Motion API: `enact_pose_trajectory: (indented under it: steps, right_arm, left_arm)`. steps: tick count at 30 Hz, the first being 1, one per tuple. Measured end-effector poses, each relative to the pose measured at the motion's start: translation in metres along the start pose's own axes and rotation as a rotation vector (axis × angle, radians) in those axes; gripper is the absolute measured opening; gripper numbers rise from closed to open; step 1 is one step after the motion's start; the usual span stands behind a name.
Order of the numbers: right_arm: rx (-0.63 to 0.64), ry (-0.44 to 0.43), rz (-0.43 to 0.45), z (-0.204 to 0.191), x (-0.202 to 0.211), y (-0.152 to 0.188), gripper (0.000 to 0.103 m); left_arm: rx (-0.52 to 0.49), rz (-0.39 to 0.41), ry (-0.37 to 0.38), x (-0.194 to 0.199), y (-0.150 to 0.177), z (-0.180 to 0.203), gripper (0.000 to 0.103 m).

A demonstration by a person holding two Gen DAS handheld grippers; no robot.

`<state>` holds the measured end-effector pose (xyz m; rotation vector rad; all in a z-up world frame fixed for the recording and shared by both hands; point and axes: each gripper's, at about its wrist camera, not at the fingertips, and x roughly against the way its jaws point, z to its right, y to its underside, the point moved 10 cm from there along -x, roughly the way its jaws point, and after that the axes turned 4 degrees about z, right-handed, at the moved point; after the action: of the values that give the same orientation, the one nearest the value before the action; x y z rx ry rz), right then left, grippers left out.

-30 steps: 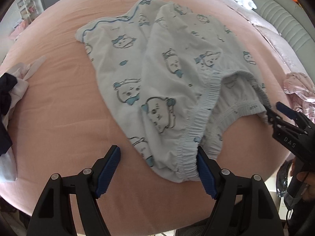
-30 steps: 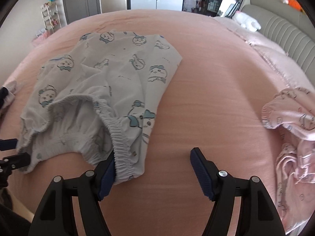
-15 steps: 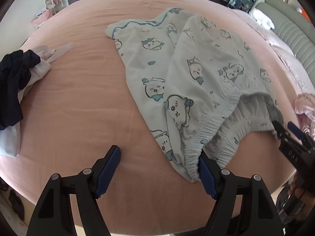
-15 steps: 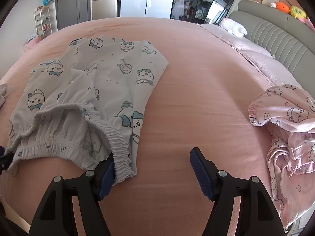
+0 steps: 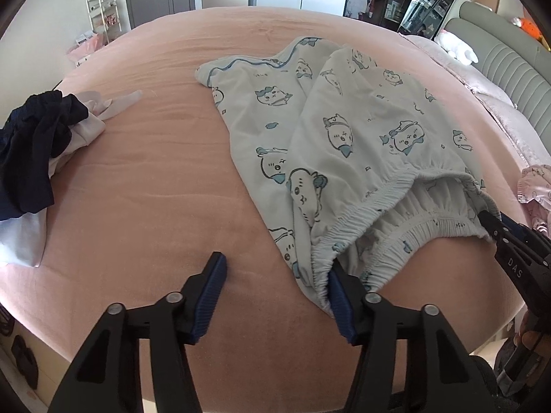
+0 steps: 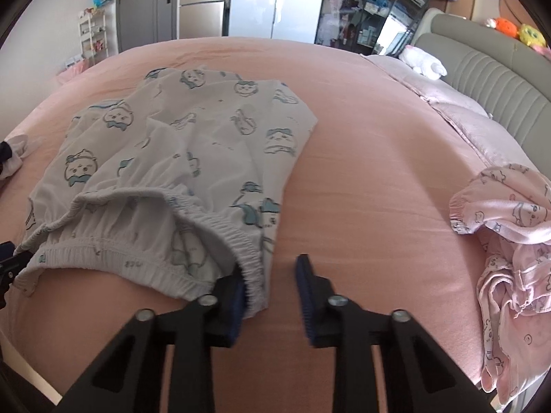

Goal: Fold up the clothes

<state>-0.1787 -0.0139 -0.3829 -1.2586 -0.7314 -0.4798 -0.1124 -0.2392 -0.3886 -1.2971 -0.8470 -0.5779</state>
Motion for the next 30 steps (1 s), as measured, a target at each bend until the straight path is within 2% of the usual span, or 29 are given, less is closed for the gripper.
enact_pose_trajectory:
  steps: [1, 2, 4, 6, 8, 13, 24, 30]
  right_arm:
    - [0.007, 0.004, 0.006, -0.002, 0.002, -0.001, 0.015]
    - [0.016, 0.007, 0.013, -0.005, 0.003, -0.003, 0.009]
    - [0.037, 0.018, 0.033, -0.008, 0.007, -0.008, 0.008]
    - [0.045, 0.014, 0.048, -0.010, 0.012, -0.014, 0.008]
    - [0.028, -0.001, 0.055, -0.012, 0.019, -0.022, 0.008]
    - [0.022, -0.002, 0.124, -0.018, 0.043, -0.055, 0.008]
    - [0.018, 0.014, 0.263, -0.016, 0.097, -0.134, 0.008]
    - [0.029, 0.038, 0.372, -0.005, 0.142, -0.191, 0.008]
  left_arm:
    - [0.001, 0.005, -0.005, 0.001, -0.001, 0.000, 0.046]
    - [0.001, 0.011, -0.019, 0.000, -0.003, -0.001, 0.044]
    - [0.003, 0.029, -0.044, 0.001, -0.007, -0.001, 0.027]
    - [0.014, 0.048, -0.049, 0.010, -0.011, -0.003, 0.019]
    - [0.026, 0.061, -0.042, 0.018, -0.016, -0.005, 0.016]
    - [0.015, 0.111, -0.063, 0.035, -0.037, -0.012, 0.014]
    - [0.060, 0.234, -0.037, 0.083, -0.120, -0.013, 0.014]
    - [0.033, 0.371, -0.035, 0.134, -0.191, -0.008, 0.014]
